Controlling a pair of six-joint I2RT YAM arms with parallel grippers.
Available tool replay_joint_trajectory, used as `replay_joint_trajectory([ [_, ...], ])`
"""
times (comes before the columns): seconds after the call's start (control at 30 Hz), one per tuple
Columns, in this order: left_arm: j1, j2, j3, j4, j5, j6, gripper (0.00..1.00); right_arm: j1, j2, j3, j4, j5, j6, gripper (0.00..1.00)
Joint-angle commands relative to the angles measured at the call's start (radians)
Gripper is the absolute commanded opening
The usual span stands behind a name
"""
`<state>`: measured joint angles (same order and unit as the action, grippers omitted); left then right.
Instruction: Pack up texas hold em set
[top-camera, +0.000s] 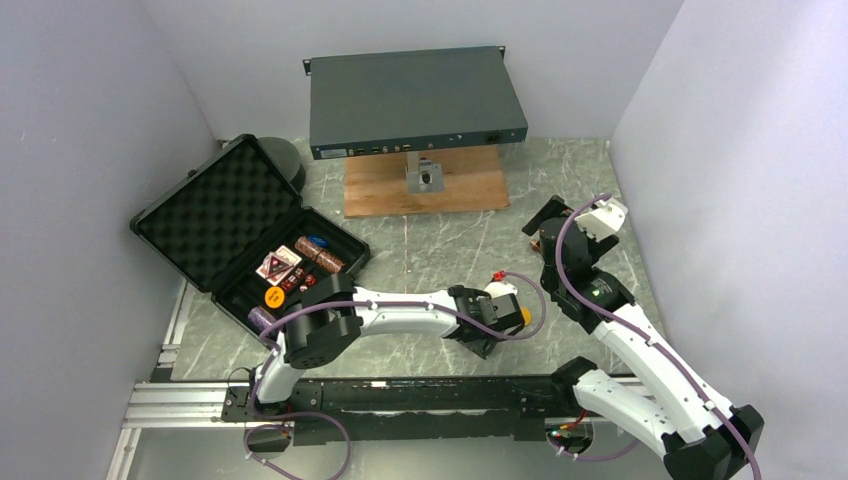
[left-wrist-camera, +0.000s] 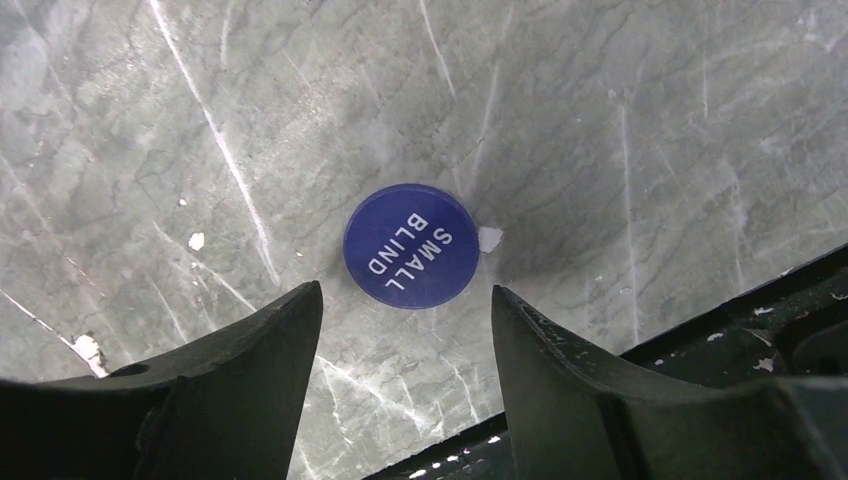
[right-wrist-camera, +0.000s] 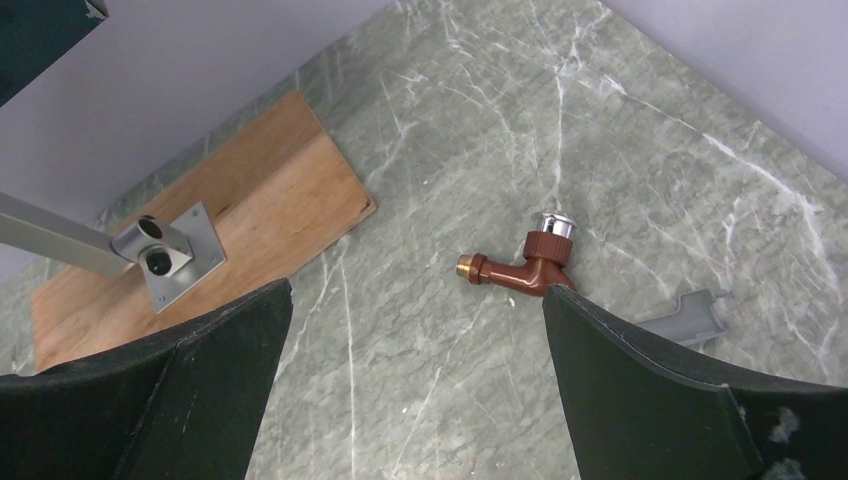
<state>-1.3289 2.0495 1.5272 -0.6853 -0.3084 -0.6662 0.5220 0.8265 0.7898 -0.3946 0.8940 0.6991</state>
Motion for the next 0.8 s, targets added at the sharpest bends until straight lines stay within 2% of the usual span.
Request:
replay_joint_trajectory([
  [0.0,0.004,0.016,0.041,0.016,0.045,0.017,0.69,-0.002,0.004,-0.001,0.037,-0.001,-0.012,1.00],
  [0.2,0.011,0.048,0.046,0.021,0.057,0.024,0.71,-0.002,0.005,-0.003,0.039,-0.002,-0.012,1.00],
  [0.77,0.049,0.084,0.008,0.042,0.094,-0.011,0.64,-0.002,0.008,-0.009,0.046,-0.010,-0.018,1.00],
])
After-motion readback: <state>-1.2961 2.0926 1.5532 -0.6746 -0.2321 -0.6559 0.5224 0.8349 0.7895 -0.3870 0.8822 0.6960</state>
